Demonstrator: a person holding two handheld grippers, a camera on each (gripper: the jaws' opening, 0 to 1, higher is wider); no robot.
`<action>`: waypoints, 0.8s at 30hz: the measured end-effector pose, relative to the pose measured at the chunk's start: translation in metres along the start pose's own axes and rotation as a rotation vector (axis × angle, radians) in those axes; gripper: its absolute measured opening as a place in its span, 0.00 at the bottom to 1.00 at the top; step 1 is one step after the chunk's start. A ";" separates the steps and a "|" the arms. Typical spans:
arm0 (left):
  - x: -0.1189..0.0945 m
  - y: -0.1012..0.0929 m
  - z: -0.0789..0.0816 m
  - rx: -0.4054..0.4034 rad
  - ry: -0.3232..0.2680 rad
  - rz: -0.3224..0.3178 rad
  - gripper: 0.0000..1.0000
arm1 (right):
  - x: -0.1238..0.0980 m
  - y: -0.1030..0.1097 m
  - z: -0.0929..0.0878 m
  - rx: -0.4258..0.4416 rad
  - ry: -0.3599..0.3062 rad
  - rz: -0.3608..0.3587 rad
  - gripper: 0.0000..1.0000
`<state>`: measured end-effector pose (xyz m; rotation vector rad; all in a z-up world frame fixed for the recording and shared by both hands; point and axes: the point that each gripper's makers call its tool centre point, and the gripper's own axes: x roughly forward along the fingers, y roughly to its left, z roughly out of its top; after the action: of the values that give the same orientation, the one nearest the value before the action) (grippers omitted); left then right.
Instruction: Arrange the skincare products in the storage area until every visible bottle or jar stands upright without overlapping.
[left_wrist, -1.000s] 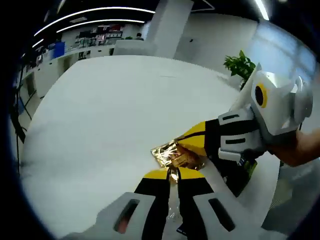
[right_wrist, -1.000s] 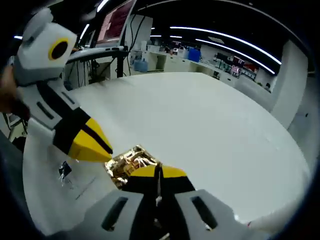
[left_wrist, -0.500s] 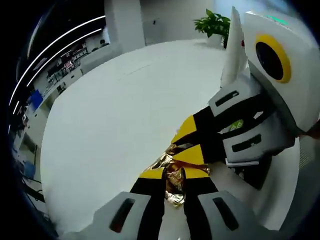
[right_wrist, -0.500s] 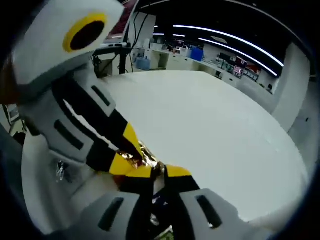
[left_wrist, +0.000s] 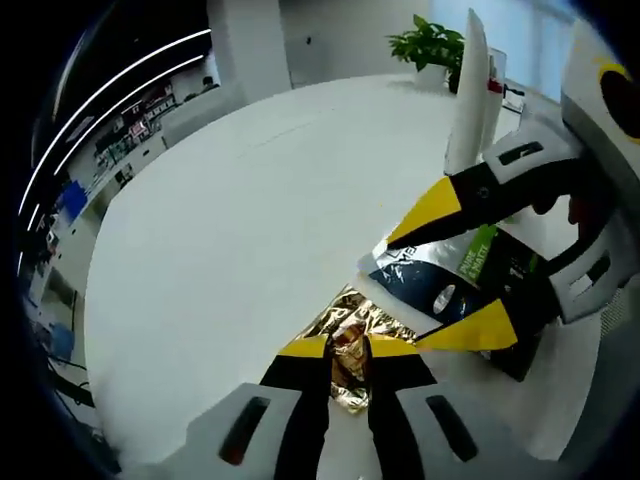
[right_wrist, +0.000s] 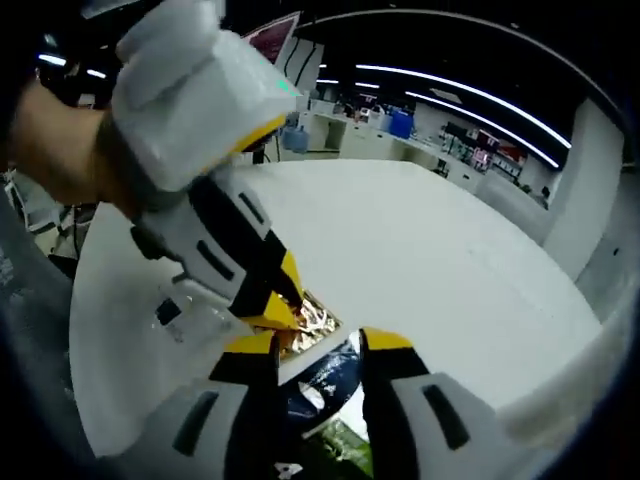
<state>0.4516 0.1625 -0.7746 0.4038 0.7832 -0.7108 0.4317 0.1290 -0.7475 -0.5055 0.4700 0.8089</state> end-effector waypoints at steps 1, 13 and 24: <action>-0.001 0.000 0.002 -0.002 -0.002 -0.002 0.11 | -0.009 0.005 0.000 -0.002 0.001 0.008 0.37; -0.029 -0.006 0.012 -0.034 -0.047 0.011 0.19 | -0.050 0.034 -0.017 0.019 0.015 0.108 0.61; -0.066 -0.029 -0.001 -0.174 -0.101 -0.023 0.36 | -0.105 0.044 -0.024 0.075 -0.022 0.120 0.78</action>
<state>0.3971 0.1710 -0.7276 0.2006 0.7487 -0.6729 0.3294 0.0820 -0.7168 -0.4015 0.5116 0.9081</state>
